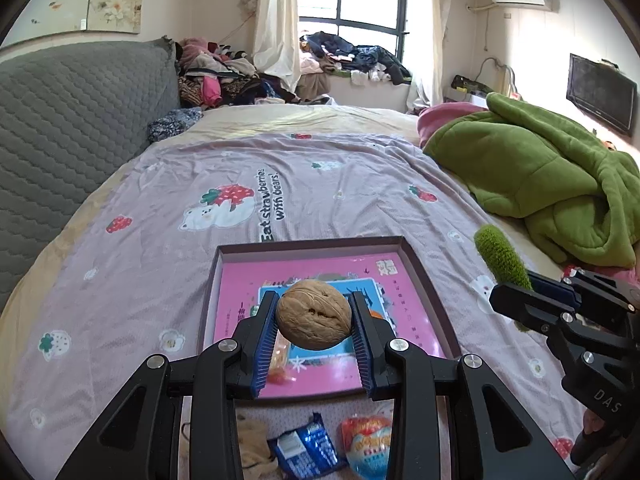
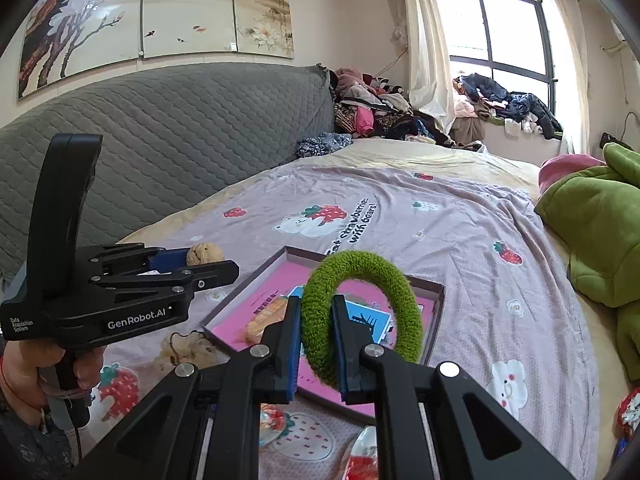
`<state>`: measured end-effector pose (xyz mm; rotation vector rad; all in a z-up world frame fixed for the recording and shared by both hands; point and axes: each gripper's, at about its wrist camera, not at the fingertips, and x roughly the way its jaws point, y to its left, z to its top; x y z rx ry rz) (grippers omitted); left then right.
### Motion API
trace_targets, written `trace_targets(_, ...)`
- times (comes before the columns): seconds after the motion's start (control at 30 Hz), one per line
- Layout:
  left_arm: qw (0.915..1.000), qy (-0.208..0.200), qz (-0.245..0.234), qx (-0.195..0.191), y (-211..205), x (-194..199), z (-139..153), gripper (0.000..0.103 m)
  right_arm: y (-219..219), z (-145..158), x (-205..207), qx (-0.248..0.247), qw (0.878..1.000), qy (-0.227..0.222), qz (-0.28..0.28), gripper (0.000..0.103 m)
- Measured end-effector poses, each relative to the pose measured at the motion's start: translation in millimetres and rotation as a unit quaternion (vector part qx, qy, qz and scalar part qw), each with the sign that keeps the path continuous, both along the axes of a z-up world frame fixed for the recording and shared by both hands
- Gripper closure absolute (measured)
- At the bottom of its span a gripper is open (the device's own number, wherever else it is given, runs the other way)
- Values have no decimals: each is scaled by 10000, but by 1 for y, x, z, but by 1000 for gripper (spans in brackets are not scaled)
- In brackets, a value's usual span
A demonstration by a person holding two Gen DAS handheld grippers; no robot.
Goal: Organize objects
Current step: 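Lift the ring and walnut and carry both toward the pink tray, then lower the walnut and green ring over the blue book in the tray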
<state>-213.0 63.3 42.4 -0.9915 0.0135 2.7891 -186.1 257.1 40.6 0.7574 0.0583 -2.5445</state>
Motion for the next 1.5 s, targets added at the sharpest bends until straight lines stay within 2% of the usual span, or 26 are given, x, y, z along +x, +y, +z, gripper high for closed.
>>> trace_targets(0.2, 9999, 35, -78, 77, 7, -20, -11, 67, 6, -7, -15, -283, 9995, -94, 62, 88)
trace_targets(0.33, 9999, 107, -114, 3, 16, -33, -22, 67, 6, -12, -21, -78, 9999, 12, -79, 88)
trace_targets(0.5, 9999, -40, -78, 65, 16, -55, -39, 67, 8, -26, -34, -95, 9997, -195, -81, 88)
trace_targets(0.77, 9997, 204, -56, -85, 19, -74, -46, 67, 10, -44, -44, -32, 9991, -370, -215, 88)
trace_targets(0.87, 9996, 230, -134, 43, 19, -79, -56, 67, 11, -49, -51, 22, 9985, -443, -320, 88)
trace_targets(0.93, 9994, 230, -239, -34, 23, -81, -67, 67, 10, -54, -59, 13, 9979, -553, -340, 88)
trace_targets(1.17, 9995, -8, -313, -110, 20, -98, -91, 67, -3, -61, -98, 104, 9972, -619, -396, 88)
trace_targets(1.33, 9989, -245, -395, 0, 17, -106, -102, 67, -16, -70, -119, 415, 9962, -653, -403, 88)
trace_targets(1.5, 9984, -342, -427, -125, 23, -110, -111, 67, -25, -85, -133, 639, 9939, -830, -351, 88)
